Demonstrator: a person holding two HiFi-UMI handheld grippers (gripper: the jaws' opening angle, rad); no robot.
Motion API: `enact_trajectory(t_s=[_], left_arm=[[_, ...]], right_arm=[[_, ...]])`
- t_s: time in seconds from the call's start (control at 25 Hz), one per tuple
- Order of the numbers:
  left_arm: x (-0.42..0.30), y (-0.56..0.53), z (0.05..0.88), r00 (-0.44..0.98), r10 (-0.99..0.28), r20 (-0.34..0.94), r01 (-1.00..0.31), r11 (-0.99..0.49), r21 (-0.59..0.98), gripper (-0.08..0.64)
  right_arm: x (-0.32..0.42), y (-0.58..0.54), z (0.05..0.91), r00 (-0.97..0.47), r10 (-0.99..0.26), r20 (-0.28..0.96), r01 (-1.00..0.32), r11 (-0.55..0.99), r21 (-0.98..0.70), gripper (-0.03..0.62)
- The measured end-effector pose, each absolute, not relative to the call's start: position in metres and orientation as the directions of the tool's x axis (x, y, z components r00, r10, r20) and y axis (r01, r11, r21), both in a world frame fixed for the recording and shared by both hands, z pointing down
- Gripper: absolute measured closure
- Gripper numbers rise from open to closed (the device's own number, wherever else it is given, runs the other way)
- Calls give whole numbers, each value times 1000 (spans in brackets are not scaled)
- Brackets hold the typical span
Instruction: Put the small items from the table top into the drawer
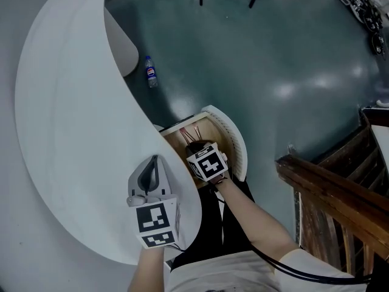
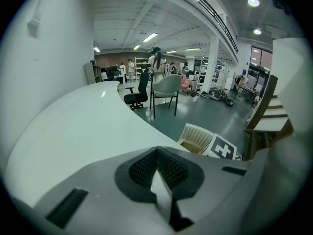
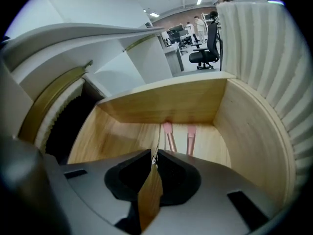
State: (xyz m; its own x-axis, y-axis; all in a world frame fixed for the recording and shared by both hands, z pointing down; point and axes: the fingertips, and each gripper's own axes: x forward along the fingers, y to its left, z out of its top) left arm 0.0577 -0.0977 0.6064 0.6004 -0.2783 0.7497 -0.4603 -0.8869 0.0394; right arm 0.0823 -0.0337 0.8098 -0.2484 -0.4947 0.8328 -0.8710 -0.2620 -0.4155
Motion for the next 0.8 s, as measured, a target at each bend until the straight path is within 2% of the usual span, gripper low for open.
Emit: enact_trajectory(t_s=[0.52, 0.8], left_arm=[[59, -97, 606, 608, -257, 752, -450, -891, 59, 525], [59, -96, 605, 613, -253, 748, -450, -890, 68, 525]], right_arm=[[82, -32, 831, -249, -416, 875, -868, -305, -392, 535], [84, -37, 821, -248, -464, 850, -860, -299, -413, 535]])
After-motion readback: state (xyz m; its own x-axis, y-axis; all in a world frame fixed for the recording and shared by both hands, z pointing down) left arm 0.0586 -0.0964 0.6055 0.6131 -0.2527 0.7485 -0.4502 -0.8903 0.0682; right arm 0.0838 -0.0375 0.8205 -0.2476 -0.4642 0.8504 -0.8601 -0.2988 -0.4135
